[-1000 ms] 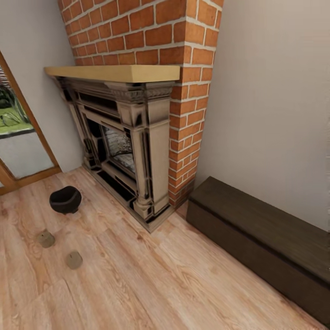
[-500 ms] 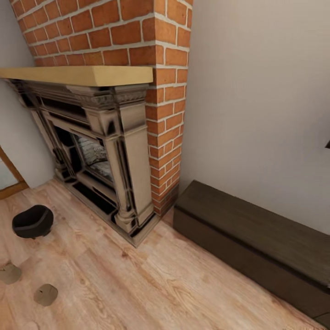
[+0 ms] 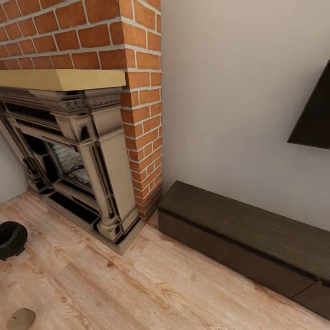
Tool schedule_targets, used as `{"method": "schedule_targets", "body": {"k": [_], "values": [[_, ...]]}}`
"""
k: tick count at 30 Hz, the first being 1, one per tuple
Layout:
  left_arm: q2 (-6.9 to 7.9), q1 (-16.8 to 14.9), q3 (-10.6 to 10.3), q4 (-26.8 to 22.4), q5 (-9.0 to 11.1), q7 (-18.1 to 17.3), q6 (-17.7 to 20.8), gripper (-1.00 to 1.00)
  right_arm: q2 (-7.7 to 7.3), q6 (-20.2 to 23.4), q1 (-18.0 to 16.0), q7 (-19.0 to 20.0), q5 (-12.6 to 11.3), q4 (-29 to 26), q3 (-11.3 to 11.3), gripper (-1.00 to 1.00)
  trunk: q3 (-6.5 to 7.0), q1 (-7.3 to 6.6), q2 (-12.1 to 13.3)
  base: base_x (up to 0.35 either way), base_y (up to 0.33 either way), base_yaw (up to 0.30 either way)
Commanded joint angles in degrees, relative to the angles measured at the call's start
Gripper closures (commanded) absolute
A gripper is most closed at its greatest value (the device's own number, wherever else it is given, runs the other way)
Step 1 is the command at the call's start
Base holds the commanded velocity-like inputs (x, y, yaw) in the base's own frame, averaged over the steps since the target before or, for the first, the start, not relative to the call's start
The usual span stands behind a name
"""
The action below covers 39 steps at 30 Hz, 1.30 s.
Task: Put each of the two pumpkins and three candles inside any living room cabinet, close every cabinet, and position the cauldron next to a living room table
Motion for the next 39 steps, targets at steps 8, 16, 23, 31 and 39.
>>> {"method": "schedule_targets", "body": {"k": [8,16,23,31,39], "values": [[0.0,0.0,0.0,0.0,0.0,0.0,0.0,-1.0,0.15,0.1,0.0,0.0,-0.1,0.0,0.0,-1.0,0.27,0.0,0.0,0.0,0.0,-0.273],[0.0,0.0,0.1,0.0,0.0,0.0,0.0,-1.0,0.0,0.1,0.0,0.0,-0.1,0.0,0.0,-1.0,0.28,0.0,0.0,0.0,0.0,-0.282],[0.0,0.0,0.1,0.0,0.0,0.0,0.0,-1.0,-0.27,0.1,0.0,0.0,-0.1,0.0,0.0,-1.0,0.01,0.0,0.0,0.0,0.0,-0.238],[0.0,0.0,0.1,0.0,0.0,0.0,0.0,-1.0,-0.36,0.2,0.0,-0.1,-0.1,0.0,-0.1,-1.0,-0.63,0.0,0.0,0.0,0.0,-0.152],[0.08,0.0,0.1,0.0,0.0,0.0,0.0,-1.0,-0.45,0.2,0.0,-0.1,-0.1,0.0,-0.1,-1.0,-1.29,0.0,0.0,0.0,0.0,-0.144]]}}
